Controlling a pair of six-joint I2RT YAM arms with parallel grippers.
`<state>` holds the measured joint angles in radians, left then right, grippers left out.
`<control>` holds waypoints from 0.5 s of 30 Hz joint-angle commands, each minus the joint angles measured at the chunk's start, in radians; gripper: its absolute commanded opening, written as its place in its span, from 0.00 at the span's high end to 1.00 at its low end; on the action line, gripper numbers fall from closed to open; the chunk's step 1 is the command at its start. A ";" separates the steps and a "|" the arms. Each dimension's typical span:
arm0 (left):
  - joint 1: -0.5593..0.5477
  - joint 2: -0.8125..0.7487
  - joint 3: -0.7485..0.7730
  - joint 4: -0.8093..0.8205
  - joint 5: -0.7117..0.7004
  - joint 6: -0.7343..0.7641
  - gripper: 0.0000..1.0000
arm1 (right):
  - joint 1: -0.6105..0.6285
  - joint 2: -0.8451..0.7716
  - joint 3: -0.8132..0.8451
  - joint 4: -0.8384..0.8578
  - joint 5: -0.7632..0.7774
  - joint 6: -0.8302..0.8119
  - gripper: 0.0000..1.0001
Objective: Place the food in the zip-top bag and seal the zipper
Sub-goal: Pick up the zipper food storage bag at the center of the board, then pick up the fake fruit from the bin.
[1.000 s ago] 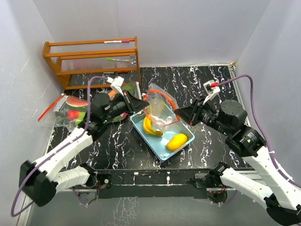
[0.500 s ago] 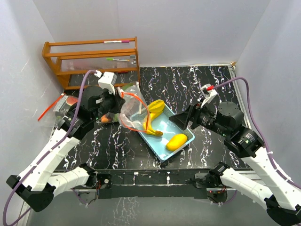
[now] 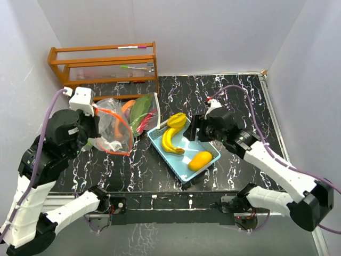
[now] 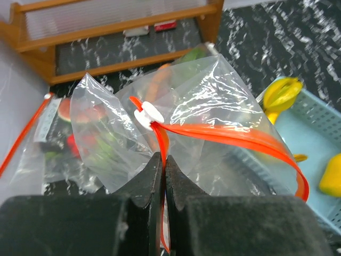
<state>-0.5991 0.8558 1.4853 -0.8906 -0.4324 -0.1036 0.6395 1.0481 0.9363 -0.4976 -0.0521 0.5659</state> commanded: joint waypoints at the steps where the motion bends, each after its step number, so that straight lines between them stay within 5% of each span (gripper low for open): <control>1: 0.000 0.028 -0.041 -0.147 -0.044 0.024 1.00 | 0.028 0.076 -0.001 0.130 0.035 0.017 0.30; 15: 0.001 0.050 -0.397 0.108 0.144 -0.030 1.00 | 0.157 0.423 0.032 0.359 0.056 0.046 0.28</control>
<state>-0.5987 0.9222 1.0977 -0.8623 -0.3237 -0.1196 0.7780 1.4105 0.8967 -0.2584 -0.0219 0.5903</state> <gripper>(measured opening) 0.010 0.705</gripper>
